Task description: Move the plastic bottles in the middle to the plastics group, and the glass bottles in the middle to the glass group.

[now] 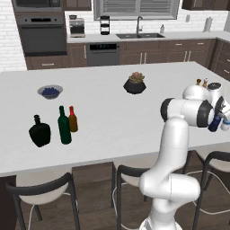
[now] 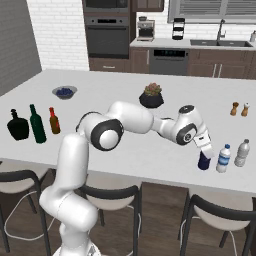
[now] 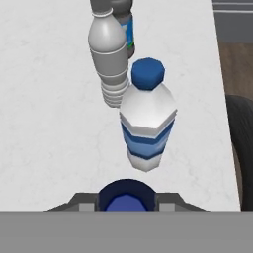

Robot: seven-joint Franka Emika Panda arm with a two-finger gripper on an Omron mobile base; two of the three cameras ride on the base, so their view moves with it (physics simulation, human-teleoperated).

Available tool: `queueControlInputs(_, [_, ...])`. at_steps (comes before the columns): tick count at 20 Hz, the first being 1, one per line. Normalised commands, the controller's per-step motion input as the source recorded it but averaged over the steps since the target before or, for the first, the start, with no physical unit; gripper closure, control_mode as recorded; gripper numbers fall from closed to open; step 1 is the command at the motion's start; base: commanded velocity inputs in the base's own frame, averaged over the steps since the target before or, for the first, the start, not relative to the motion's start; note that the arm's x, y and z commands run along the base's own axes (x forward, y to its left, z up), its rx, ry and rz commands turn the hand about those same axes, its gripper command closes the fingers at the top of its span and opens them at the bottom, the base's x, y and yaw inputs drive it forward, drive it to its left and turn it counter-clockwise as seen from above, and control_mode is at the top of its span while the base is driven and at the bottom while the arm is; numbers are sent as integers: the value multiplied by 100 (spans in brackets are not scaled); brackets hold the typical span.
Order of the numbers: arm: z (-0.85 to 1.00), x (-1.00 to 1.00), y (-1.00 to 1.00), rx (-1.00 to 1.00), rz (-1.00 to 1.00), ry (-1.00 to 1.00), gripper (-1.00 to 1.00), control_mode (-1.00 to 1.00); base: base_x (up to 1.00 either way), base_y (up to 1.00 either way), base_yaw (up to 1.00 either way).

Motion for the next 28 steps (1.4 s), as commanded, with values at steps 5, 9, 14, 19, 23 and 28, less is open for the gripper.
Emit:
queueControlInputs(5, [-11, 0, 0, 0, 0, 0, 100, -100, 0, 0, 0])
queueControlInputs(9, [-9, 0, 0, 0, 0, 0, 100, -100, 0, 0, 0])
queueControlInputs(14, [0, 0, 0, 0, 0, 0, -100, -100, 0, 0, 0])
queueControlInputs(19, [0, 0, 0, 0, 0, 0, -100, -100, 0, 0, 0])
queueControlInputs(23, [0, -2, 0, 0, 0, 0, -100, -100, 0, 0, 0])
queueControlInputs(28, [3, -27, 9, 0, 0, 0, -100, -100, 0, 0, 0])
